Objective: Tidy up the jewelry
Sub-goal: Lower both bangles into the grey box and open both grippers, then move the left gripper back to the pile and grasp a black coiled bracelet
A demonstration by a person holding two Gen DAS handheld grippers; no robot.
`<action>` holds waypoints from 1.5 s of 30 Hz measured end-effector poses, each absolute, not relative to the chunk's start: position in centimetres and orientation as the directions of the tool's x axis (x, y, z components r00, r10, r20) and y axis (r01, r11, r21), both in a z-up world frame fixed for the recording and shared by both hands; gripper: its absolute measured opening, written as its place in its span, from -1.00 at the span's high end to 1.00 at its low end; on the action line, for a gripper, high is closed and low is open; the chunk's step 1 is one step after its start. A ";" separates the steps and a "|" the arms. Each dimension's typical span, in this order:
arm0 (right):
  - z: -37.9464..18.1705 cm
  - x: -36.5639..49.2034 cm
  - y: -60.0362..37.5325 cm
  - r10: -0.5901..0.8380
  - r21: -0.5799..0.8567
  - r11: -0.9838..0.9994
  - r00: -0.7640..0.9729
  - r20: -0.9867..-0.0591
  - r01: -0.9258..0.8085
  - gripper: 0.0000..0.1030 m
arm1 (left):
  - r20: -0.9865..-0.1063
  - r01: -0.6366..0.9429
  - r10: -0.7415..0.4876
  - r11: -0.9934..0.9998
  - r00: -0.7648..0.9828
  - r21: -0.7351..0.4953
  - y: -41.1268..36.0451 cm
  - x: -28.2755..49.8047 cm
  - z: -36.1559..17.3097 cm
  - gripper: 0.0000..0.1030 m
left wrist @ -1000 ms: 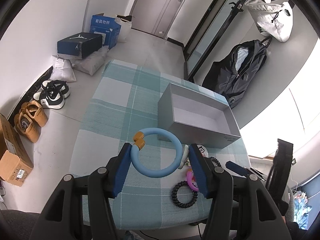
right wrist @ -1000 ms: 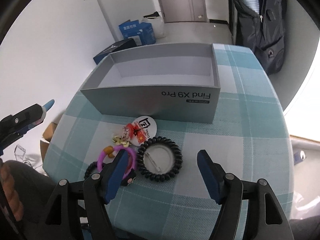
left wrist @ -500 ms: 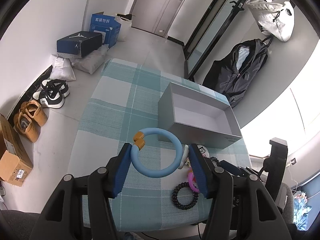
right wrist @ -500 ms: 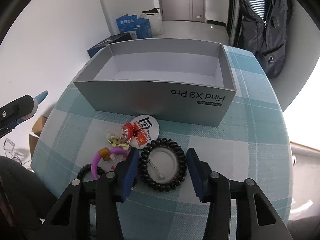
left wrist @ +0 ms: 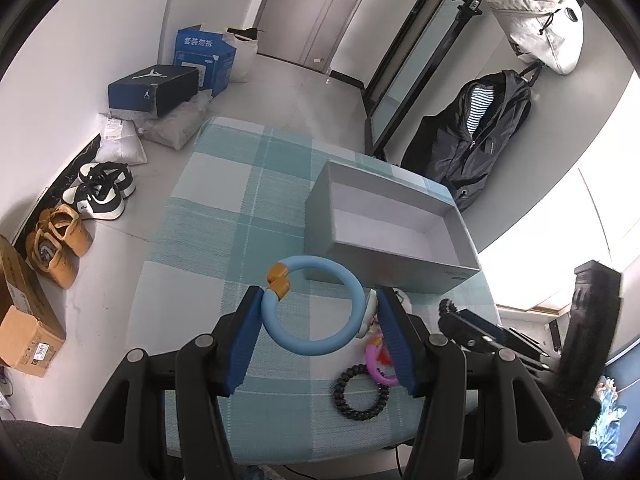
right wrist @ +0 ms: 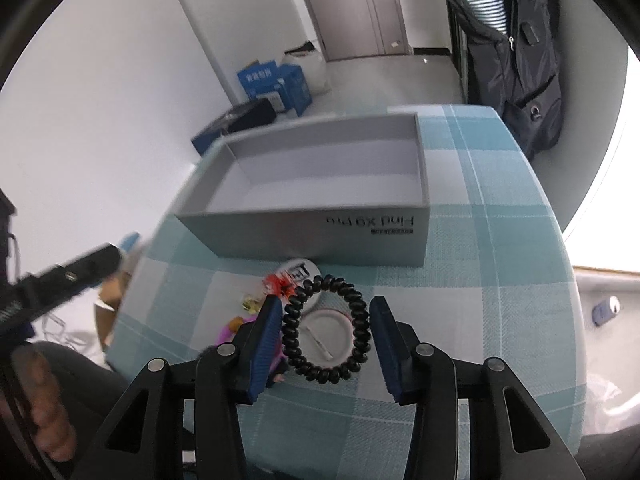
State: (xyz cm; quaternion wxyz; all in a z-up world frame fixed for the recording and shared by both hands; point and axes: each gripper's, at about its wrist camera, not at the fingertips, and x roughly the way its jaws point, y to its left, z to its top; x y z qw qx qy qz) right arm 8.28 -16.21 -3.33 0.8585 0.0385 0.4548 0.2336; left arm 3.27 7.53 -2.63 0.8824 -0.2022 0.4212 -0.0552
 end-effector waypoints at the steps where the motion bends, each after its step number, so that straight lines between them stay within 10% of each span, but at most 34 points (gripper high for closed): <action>1: -2.7 8.2 -16.4 0.448 0.287 0.883 0.485 -0.751 -0.371 0.15 | -0.720 -0.068 -0.268 0.914 0.640 -0.401 7.3 3.4 -2.4 -0.02; 27: 0.5 20.2 -15.8 0.617 0.491 0.781 0.357 -0.702 -0.386 0.08 | -0.746 0.115 -0.450 0.882 0.491 -0.456 3.7 15.0 -2.8 -0.03; 33: 0.6 20.1 -16.8 0.633 0.510 0.771 0.375 -0.677 -0.381 -0.63 | -0.747 0.116 -0.489 0.862 0.450 -0.494 4.0 15.4 -2.8 -0.06; 37: 1.7 19.2 -17.5 0.641 0.491 0.765 0.422 -0.641 -0.417 -1.00 | -0.739 0.124 -0.467 0.874 0.487 -0.470 4.4 14.6 -2.1 -0.55; 45: 5.4 15.2 -17.1 0.534 0.231 0.840 0.676 -0.507 -0.491 -1.00 | -0.742 0.082 -0.355 0.922 0.569 -0.379 4.9 12.4 -0.5 -0.56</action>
